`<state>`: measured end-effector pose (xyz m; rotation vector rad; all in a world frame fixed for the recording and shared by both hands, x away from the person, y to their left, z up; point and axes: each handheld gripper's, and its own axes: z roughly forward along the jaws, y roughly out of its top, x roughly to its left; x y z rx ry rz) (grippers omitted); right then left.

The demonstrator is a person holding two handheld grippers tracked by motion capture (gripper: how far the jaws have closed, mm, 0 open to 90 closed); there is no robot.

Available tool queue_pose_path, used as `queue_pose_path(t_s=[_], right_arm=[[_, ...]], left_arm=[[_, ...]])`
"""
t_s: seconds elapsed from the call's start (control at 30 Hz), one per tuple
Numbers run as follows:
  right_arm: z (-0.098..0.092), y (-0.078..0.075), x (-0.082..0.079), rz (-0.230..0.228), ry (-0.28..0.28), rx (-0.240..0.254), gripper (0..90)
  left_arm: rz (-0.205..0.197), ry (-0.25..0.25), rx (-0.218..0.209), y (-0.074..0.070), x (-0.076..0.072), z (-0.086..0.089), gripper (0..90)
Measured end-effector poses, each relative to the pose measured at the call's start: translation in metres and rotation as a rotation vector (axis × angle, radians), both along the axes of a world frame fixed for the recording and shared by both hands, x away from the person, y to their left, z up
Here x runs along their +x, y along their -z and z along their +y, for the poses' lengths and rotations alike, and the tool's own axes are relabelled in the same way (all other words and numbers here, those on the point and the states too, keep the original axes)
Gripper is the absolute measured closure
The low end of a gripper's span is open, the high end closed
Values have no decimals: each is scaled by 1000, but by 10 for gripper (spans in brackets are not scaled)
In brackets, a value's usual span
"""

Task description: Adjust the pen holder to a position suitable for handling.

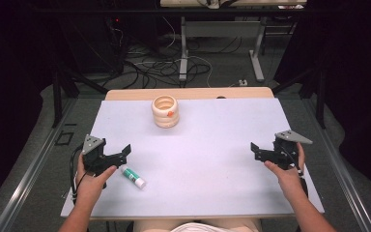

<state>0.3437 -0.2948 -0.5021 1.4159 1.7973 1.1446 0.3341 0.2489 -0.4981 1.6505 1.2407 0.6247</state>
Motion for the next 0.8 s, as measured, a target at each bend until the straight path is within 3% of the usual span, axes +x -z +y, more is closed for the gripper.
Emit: queue_pose_path(t_s=[0.43, 0.63, 0.7, 0.8], right_arm=[[2, 0, 0, 0, -9, 6, 58], [2, 0, 0, 7, -11, 15, 74], [1, 1, 0, 15, -17, 17, 79], [1, 0, 0, 12, -17, 21, 82]], left_arm=[[34, 2, -19, -12, 11, -8, 56], [69, 0, -63, -19, 22, -14, 103], [76, -2, -82, -22, 26, -15, 159], [105, -8, -113, -28, 35, -17, 159]])
